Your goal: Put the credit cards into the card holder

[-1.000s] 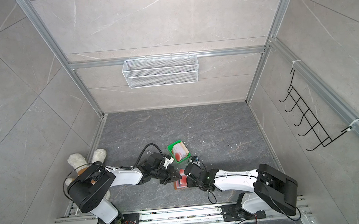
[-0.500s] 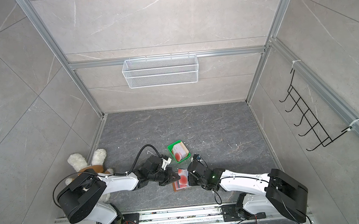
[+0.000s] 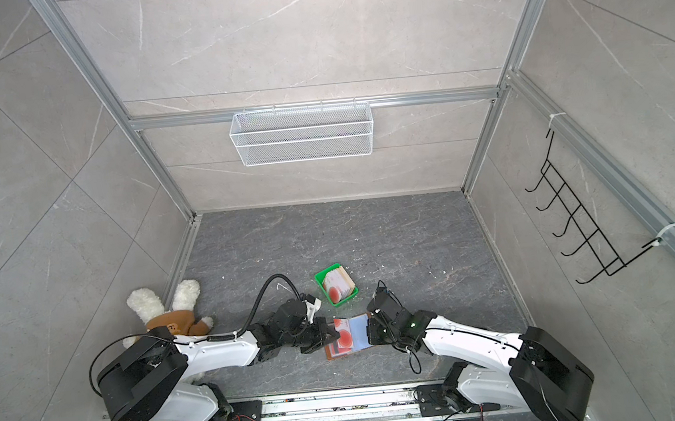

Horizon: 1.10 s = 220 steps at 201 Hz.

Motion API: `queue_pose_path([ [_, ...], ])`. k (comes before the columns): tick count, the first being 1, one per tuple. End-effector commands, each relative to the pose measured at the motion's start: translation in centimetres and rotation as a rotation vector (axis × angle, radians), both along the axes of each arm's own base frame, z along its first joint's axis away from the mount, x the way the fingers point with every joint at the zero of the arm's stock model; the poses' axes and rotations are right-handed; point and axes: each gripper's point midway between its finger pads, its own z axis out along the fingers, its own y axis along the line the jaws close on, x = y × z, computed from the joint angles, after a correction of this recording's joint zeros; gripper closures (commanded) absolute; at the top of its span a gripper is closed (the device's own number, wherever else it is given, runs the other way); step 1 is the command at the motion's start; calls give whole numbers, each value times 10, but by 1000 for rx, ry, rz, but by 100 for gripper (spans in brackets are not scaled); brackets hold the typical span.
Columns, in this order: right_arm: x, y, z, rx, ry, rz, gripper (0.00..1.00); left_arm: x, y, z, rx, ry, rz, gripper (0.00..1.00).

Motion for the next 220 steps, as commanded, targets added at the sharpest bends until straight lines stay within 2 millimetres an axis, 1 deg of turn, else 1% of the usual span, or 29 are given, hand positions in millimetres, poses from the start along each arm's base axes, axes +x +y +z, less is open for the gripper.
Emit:
queue_pose_path([
  [1, -11, -13, -17, -58, 47, 17, 80, 3, 2, 6, -5, -6, 57, 100],
  [52, -14, -24, -26, -106, 57, -1, 80, 0, 10, 1, 11, 5, 87, 100],
  [72, -16, -23, -29, -104, 65, 4, 80, 1, 7, 2, 3, 6, 80, 100],
  [104, -17, -25, -33, -107, 69, -1, 80, 0, -6, 10, -52, 6, 52, 100],
  [120, -18, -25, -33, -102, 72, -3, 80, -1, -9, 10, -64, 12, 44, 100],
  [155, -19, -26, -33, -100, 71, -6, 80, -2, -12, 9, -85, 17, 46, 100],
  [194, -19, -26, -33, -100, 72, -4, 80, -1, -14, 16, -106, 8, 42, 100],
  [220, -19, -26, -33, -98, 72, -6, 80, -2, -9, 14, -85, 4, 46, 100],
])
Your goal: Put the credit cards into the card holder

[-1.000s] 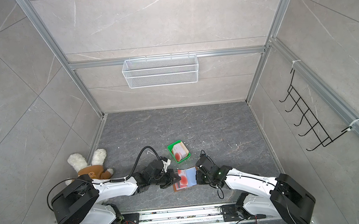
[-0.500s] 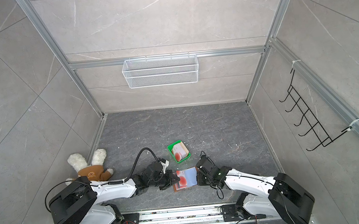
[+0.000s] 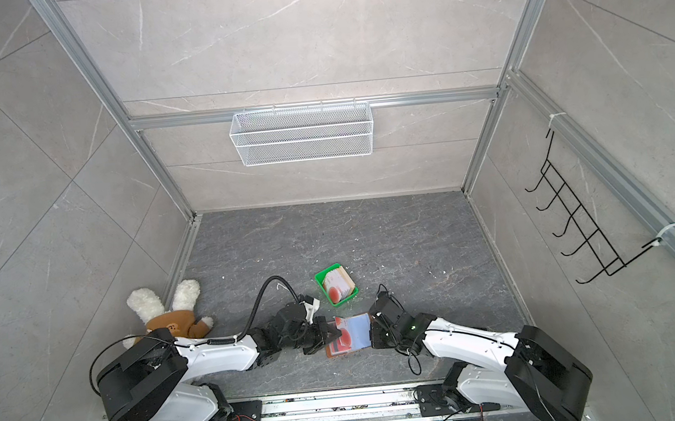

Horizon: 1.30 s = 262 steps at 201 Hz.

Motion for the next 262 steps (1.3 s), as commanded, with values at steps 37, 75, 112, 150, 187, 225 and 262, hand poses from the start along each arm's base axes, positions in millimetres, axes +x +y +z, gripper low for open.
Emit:
queue_pose_path([
  [37, -14, -18, -20, -73, 54, -6, 80, -5, 1, 5, -6, -8, -14, 100],
  [75, -14, -19, -20, -74, 54, -7, 81, -5, 3, 9, -3, -21, -14, 100],
  [112, -14, -19, -20, -75, 55, -7, 81, -6, 4, 10, -6, -23, -15, 100],
  [150, -14, -19, -20, -75, 56, -6, 81, -5, -1, 5, -13, -12, -20, 100],
  [187, -15, -19, -20, -75, 55, -6, 81, -4, -5, -2, -13, -2, -31, 100],
  [225, -15, -19, -20, -75, 56, -4, 81, -6, -5, -9, 1, 9, -39, 100],
  [262, -15, -19, -20, -76, 57, -4, 81, -7, -8, -11, -9, 12, -54, 100],
])
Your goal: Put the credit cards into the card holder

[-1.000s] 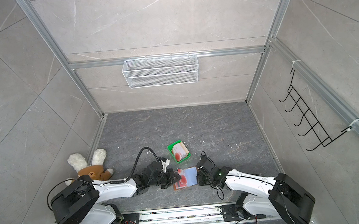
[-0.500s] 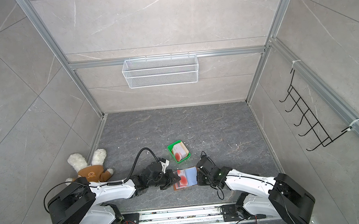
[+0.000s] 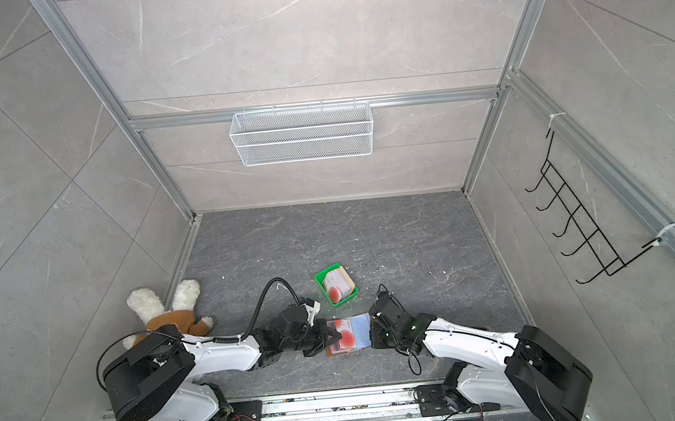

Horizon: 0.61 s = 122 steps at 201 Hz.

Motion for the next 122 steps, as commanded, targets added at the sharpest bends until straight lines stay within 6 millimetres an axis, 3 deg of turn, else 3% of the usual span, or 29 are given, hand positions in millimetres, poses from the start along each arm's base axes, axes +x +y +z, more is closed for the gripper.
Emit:
queue_pose_path([
  [1, -15, -19, -20, -78, 58, -3, 81, -2, -8, 3, -26, -10, -37, 100],
  [35, -14, -19, -21, -81, 59, -2, 81, -2, -11, 5, -36, -17, -50, 100],
  [122, -15, -22, -21, -98, 66, -3, 81, -4, -9, -12, 5, 16, -52, 100],
])
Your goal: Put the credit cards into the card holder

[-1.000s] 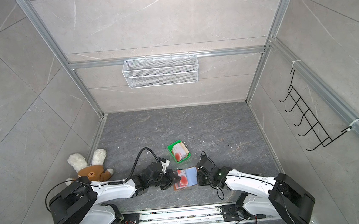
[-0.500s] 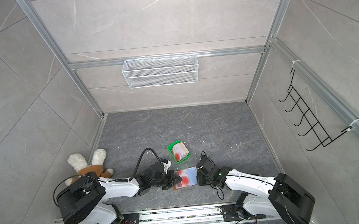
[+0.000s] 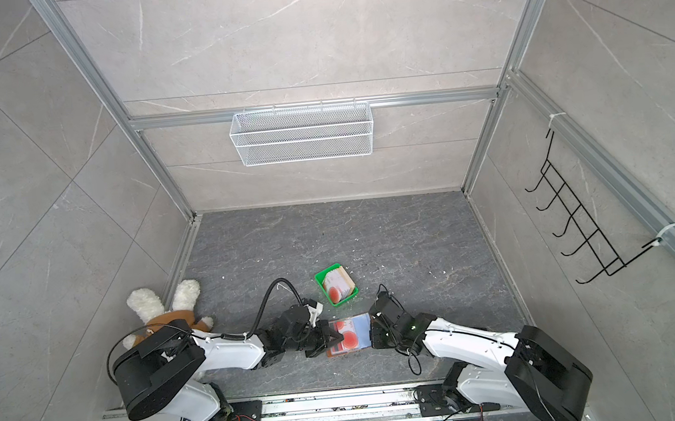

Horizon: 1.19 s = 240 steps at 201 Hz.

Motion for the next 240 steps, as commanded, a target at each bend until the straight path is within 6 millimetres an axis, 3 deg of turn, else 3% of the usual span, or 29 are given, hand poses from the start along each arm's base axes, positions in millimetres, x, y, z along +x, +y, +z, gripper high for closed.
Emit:
queue_pose_path([
  [1, -15, -22, -21, -98, 66, -3, 81, -3, -5, -4, 8, 9, -37, 100],
  [70, -16, -27, -24, -130, 81, -16, 81, 1, -14, -7, 38, 24, -56, 96],
  [240, -16, -26, -25, -135, 87, -12, 82, 7, -38, -10, 120, 77, -131, 70],
])
